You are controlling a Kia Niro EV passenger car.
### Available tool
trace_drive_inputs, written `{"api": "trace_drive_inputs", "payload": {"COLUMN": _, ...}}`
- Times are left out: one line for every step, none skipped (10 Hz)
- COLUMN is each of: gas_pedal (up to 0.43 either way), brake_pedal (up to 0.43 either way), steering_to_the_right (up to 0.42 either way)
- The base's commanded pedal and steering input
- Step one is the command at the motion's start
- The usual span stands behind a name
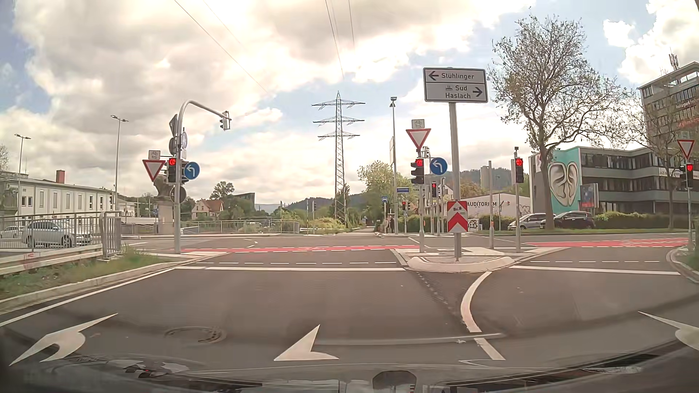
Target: Follow the waypoints while adhering to traffic rules and regulations
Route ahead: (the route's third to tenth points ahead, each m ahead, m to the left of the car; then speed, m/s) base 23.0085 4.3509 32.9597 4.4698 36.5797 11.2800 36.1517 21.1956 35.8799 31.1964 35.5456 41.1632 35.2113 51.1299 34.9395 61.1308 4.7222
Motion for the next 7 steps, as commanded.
{"api": "trace_drive_inputs", "payload": {"gas_pedal": 0.000, "brake_pedal": 0.183, "steering_to_the_right": -0.006}}
{"api": "trace_drive_inputs", "payload": {"gas_pedal": 0.000, "brake_pedal": 0.189, "steering_to_the_right": -0.006}}
{"api": "trace_drive_inputs", "payload": {"gas_pedal": 0.000, "brake_pedal": 0.189, "steering_to_the_right": -0.006}}
{"api": "trace_drive_inputs", "payload": {"gas_pedal": 0.000, "brake_pedal": 0.189, "steering_to_the_right": -0.006}}
{"api": "trace_drive_inputs", "payload": {"gas_pedal": 0.000, "brake_pedal": 0.189, "steering_to_the_right": -0.006}}
{"api": "trace_drive_inputs", "payload": {"gas_pedal": 0.000, "brake_pedal": 0.189, "steering_to_the_right": -0.006}}
{"api": "trace_drive_inputs", "payload": {"gas_pedal": 0.000, "brake_pedal": 0.195, "steering_to_the_right": -0.006}}
